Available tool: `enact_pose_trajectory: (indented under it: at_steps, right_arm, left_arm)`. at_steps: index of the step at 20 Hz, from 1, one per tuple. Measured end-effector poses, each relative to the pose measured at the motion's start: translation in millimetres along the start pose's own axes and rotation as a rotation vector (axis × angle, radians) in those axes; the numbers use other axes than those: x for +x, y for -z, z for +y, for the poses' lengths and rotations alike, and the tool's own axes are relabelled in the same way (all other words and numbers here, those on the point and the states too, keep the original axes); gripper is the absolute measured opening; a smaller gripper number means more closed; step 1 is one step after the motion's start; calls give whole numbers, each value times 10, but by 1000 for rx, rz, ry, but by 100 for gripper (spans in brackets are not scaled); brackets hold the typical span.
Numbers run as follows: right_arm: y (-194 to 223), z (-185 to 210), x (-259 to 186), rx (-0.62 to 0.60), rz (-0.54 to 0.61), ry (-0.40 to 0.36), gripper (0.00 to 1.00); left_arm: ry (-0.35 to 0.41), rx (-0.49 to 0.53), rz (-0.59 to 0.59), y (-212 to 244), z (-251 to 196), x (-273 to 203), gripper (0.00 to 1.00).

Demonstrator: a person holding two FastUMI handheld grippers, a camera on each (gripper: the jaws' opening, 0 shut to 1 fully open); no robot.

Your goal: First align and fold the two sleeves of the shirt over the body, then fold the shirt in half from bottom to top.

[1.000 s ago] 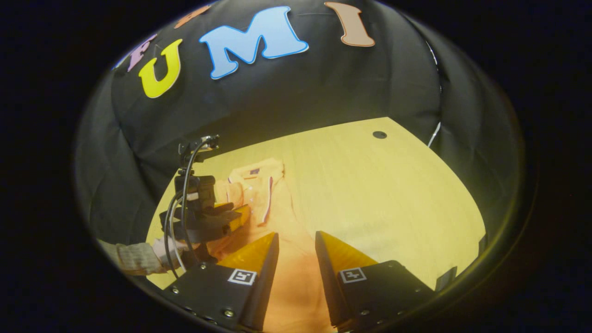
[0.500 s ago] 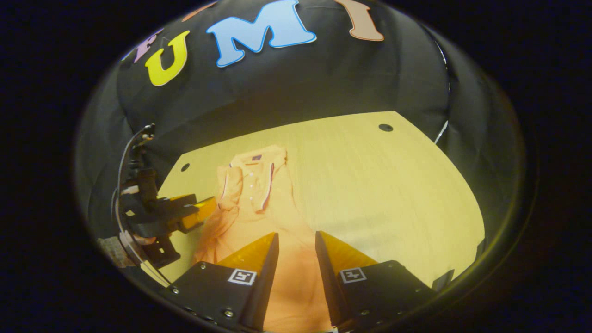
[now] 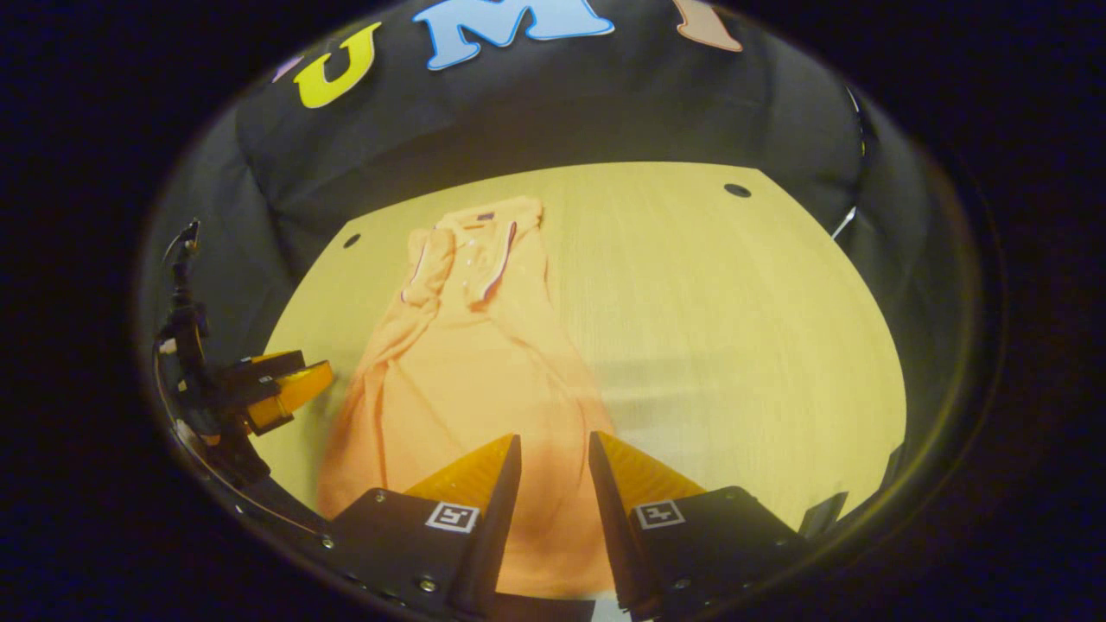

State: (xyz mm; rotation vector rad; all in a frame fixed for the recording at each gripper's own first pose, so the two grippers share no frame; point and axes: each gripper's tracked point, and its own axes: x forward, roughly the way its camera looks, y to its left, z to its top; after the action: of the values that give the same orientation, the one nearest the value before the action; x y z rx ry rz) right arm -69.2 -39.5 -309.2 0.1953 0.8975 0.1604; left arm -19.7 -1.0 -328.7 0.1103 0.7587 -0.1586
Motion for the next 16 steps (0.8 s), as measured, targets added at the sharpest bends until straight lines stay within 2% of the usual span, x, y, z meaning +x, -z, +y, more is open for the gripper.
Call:
enact_pose_trajectory:
  at_steps: [1,2,3,5,10,13,16]
  right_arm:
    - [88,-6,11,-12,24,-3,51]
    - [203,-19,16,-24,47,-6,51]
    - [303,-27,1,-36,70,-12,51]
    - [496,-13,-26,-60,116,-25,51]
    - [894,51,-55,-92,202,-50,51]
    - [1015,-20,-57,-123,234,-31,51]
    - [1100,-98,-14,-142,251,-9,51]
  left_arm:
    - [5,5,18,123,-38,-50,100]
    - [12,11,36,230,-90,-70,100]
    - [15,16,52,325,-129,-99,95]
    - [21,23,80,493,-200,-173,100]
    - [41,24,156,879,-360,-315,98]
    - [39,37,187,1039,-393,-375,100]
    - [48,60,215,1198,-452,-380,98]
